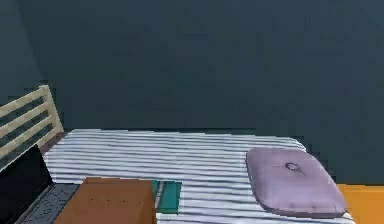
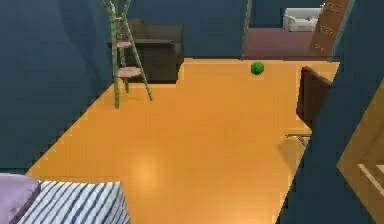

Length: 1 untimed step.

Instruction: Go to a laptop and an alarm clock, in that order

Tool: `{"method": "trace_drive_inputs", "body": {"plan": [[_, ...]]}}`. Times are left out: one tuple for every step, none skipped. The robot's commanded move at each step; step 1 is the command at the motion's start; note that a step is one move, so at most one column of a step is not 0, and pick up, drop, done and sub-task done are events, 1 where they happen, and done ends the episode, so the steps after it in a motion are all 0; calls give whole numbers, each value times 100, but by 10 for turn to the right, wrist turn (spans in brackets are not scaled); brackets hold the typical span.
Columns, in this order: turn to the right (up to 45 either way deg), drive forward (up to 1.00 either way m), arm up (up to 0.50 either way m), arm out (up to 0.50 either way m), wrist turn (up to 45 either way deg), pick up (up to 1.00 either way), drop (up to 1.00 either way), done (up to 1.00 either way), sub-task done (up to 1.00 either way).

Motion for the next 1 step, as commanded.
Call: {"method": "trace_drive_inputs", "body": {"plan": [[450,0,0,0,0,0,0,0,0]]}}
